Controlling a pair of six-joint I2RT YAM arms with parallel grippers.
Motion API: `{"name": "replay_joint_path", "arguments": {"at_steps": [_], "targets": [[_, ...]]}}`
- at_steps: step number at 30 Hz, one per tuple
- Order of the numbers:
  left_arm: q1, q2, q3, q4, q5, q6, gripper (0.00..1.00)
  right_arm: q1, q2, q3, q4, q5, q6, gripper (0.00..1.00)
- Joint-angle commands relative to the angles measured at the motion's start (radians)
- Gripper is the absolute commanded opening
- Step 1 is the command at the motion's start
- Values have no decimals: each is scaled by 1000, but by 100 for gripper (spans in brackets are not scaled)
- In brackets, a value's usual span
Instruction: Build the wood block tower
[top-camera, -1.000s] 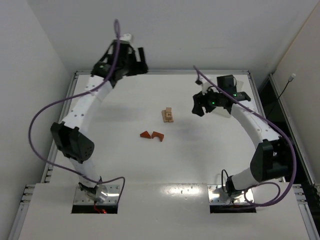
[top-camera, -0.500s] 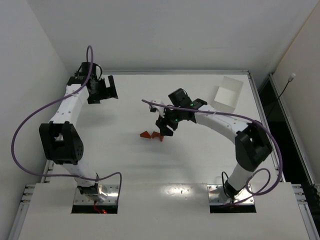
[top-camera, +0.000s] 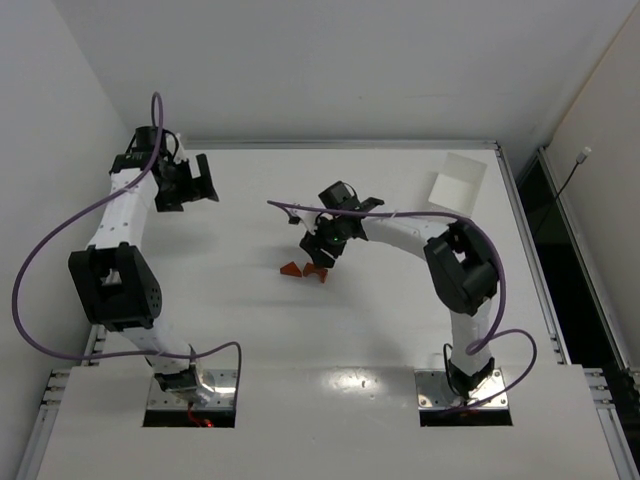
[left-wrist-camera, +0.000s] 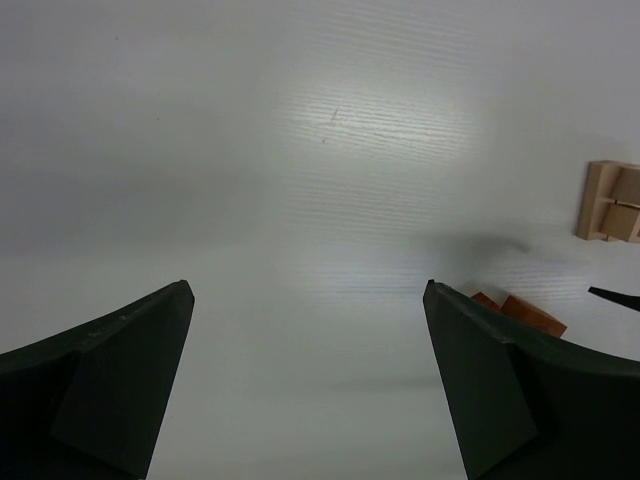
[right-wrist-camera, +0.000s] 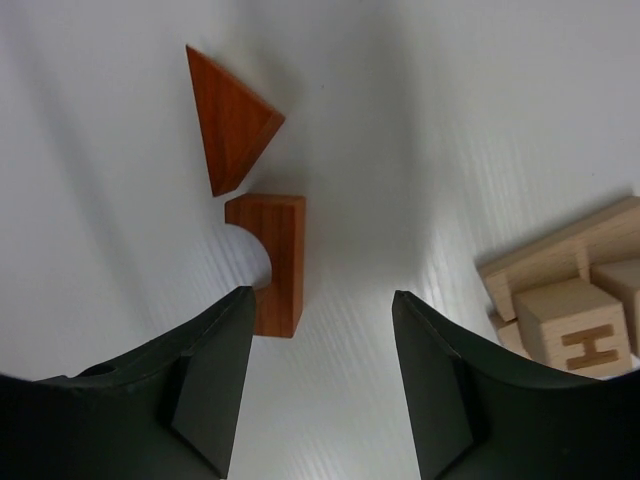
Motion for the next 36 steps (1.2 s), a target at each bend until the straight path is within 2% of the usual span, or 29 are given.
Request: {"name": "replay_joint_path", "arguments": {"at_steps": [1,12,19,26,28,31,36], "targets": [[24,14,16,-12,27,23,100,17,5,56,44,-2,-2,54],[42,55,25,-12,47,23,100,44,37,65,26,-11,-20,52],[42,66,25,-3,47,14,100,44,69,56,16,-11,-49,40],[42,66,5,-3,56,14,100,44,96,56,-4,9,-78,38],[42,75,5,6,56,14,100,44,97,56,-4,9,-78,34],[42,75,5,6,65,4,100,44,97,47,-4,19,-78,1],[42,75,-21,6,166,27,100,35,-1,-4,84,82,-46,0]]}}
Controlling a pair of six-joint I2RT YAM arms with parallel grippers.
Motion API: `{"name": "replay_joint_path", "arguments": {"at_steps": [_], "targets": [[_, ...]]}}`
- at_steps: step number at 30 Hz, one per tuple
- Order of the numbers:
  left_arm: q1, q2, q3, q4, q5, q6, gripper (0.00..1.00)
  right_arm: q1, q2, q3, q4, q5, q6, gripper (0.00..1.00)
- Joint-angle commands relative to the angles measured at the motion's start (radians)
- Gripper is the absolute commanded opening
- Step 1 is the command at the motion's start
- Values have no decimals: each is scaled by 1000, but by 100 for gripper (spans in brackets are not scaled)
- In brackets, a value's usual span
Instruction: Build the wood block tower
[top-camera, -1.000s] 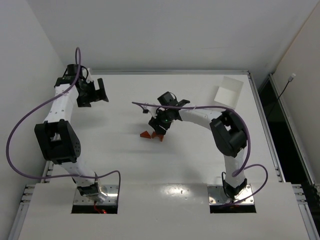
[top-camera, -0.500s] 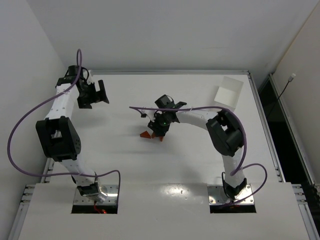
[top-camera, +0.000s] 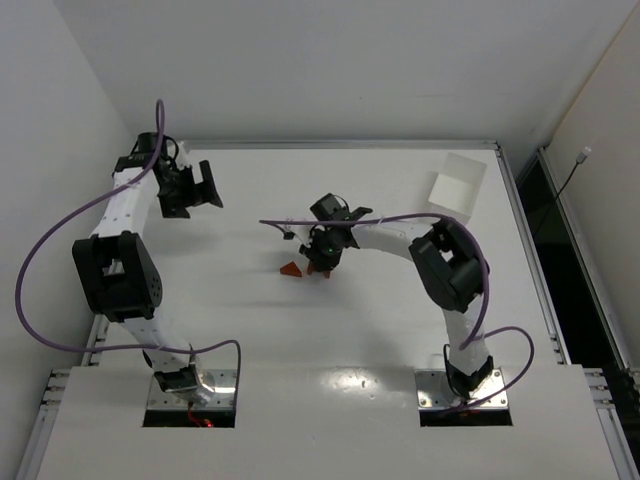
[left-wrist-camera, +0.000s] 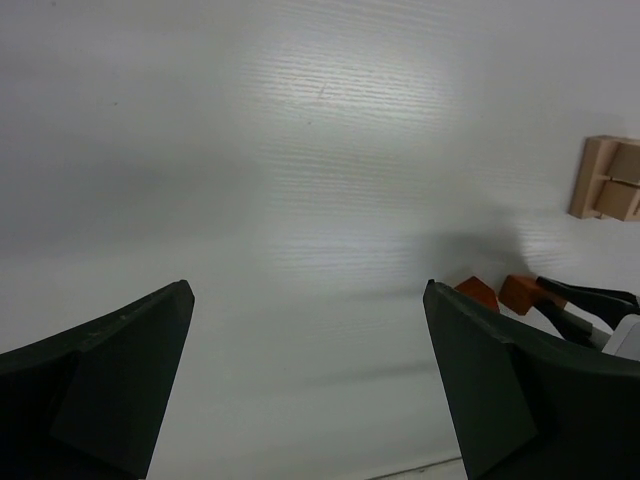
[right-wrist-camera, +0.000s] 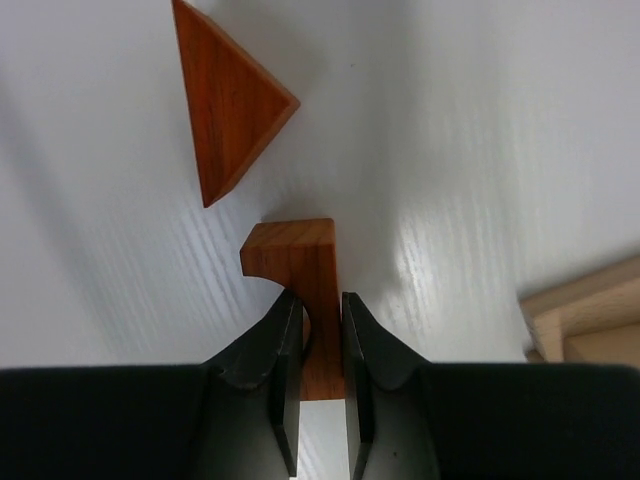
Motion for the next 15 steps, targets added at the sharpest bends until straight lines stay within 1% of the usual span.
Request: {"name": "replay_joint_path", "arguments": {"at_steps": [1,3,4,5,6,7,8,9,10,11,12,13,14,15], "targets": [[14,0,-27,6,122,11,100,-5,-163,-58,149,67,16,0],[25,-9,-58,-7,246,75,100,6,-255,-121,253,113,16,0],[37,-9,-70,-7,395,94,100,6,-304,-156,313,185,16,0],[37,-9,-84,-25,482,144,100,21,-391,-231,440,210,-8,0],[51,-9,-95,-39,577,167,100,32,-427,-268,511,282,-24,0],[63,3,-121,-48,733,184,100,32,-456,-334,580,322,-38,0],[63,3,-139,-48,799,196,100,44,-480,-360,696,357,-50,0],[63,12,-153,-48,846,197,100,44,-516,-385,743,389,-71,0],[63,13,-165,-48,902,197,100,55,-532,-438,792,400,-129,0],[63,13,-176,-36,921,197,100,55,-549,-469,892,401,-168,0],[48,13,-176,-36,921,197,100,55,-578,-504,959,401,-206,0],[30,13,-161,-36,921,197,98,64,-592,-580,1029,401,-275,0],[-7,3,-149,-45,921,206,96,64,-604,-621,1170,387,-312,0],[-27,3,-139,-45,909,206,90,64,-604,-658,1235,359,-350,0]]}}
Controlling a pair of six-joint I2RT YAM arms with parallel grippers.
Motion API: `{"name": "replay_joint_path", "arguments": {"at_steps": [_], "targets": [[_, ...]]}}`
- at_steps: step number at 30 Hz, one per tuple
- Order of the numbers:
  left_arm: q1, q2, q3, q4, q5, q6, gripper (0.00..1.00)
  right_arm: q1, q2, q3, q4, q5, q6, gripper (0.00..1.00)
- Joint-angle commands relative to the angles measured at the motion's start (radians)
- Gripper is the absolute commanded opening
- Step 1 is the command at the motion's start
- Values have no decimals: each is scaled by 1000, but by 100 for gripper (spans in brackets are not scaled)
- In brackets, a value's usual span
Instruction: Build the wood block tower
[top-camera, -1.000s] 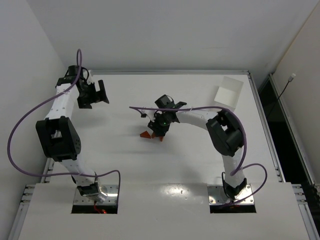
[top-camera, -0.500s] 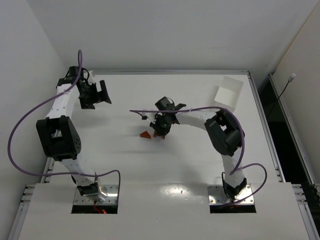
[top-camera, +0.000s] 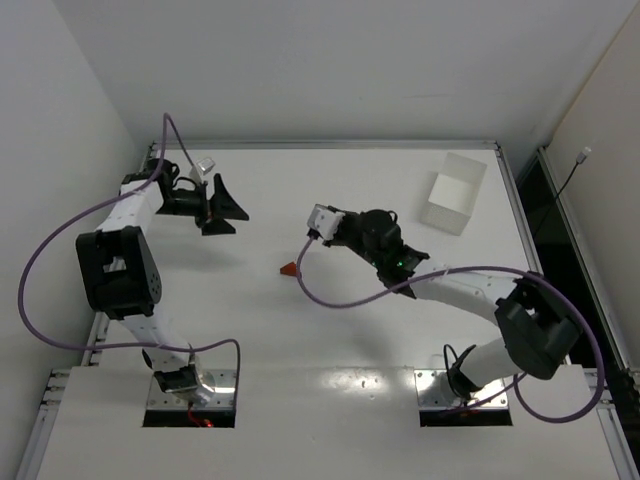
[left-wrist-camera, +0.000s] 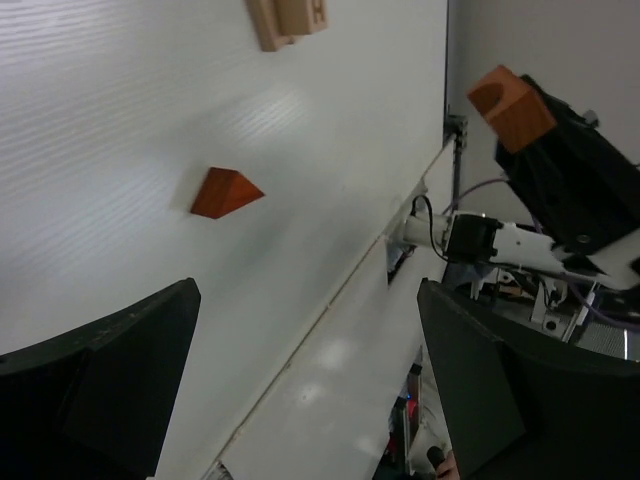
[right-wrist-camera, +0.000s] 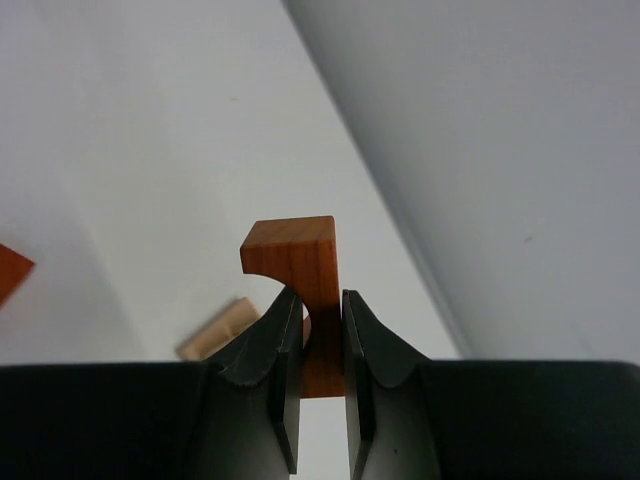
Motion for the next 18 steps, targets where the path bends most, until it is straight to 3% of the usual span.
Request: {"name": "replay_joint_path", "arguments": {"at_steps": [1,4,7,10,14,18], "targets": [[-79,-32,53,3,140,49,88,23,-21,-173,407,-10,-233,0],[-151,-68,108,3,62,58,81,41,-21,-304,628,-129,-356,0],[-191,-95,167,3,-36,96,69,41,-39,-344,663,-208,-430,0],[-262,-147,178,3,-219,167,68,41,-50,-399,737,-347,-536,0],[-384,-188,187,-23,-323,269,61,51,-2,-462,906,-398,-639,0],[-457,-227,178,3,-397,289,59,92,24,-472,925,-371,-717,0]]}}
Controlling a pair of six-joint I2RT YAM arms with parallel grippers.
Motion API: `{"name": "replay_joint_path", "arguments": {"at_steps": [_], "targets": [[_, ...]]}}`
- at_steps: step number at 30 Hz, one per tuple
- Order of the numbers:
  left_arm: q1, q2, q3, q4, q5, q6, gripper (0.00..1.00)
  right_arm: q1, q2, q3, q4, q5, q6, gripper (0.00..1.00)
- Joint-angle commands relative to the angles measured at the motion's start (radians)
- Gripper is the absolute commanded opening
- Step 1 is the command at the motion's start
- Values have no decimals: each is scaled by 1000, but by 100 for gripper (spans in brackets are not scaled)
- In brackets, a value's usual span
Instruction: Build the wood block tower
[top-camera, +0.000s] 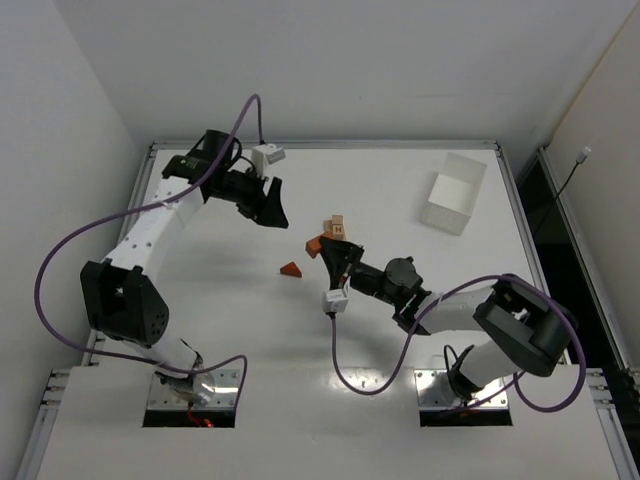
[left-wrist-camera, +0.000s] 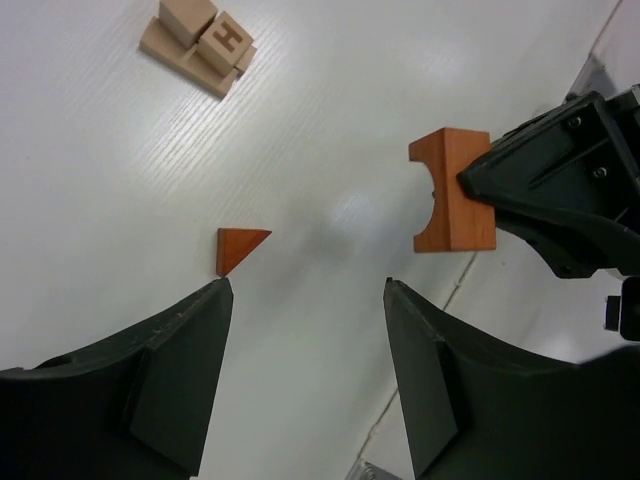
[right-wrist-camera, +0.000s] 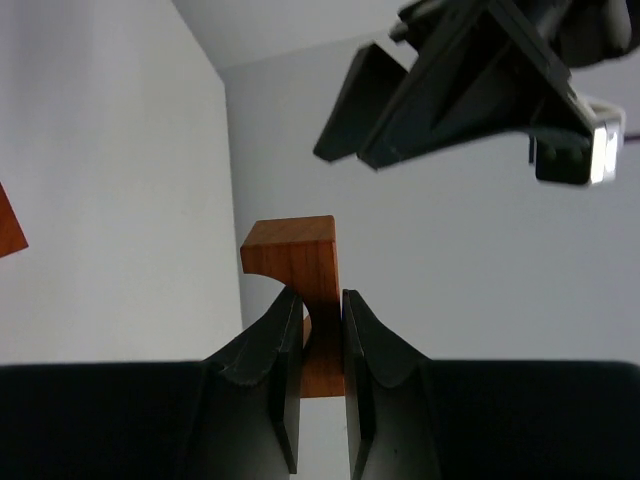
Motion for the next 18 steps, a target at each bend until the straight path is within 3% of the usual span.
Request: {"name": "replay_joint_path", "arguments": {"at_steps": [1,4,10,18], "targets": [[-76,-58,19,26,-110,75,59,39,30,-4,153,-33,-116,0],[-141,-83,31,26,-148,66,59,63,42,57,61,31,-136,0],[-219,-125,22,37,-240,89,69,74,90,140,-43,153,-136,0],[-273,-135,22,28,-272,98,66,74,111,160,-44,188,-118,0]]}}
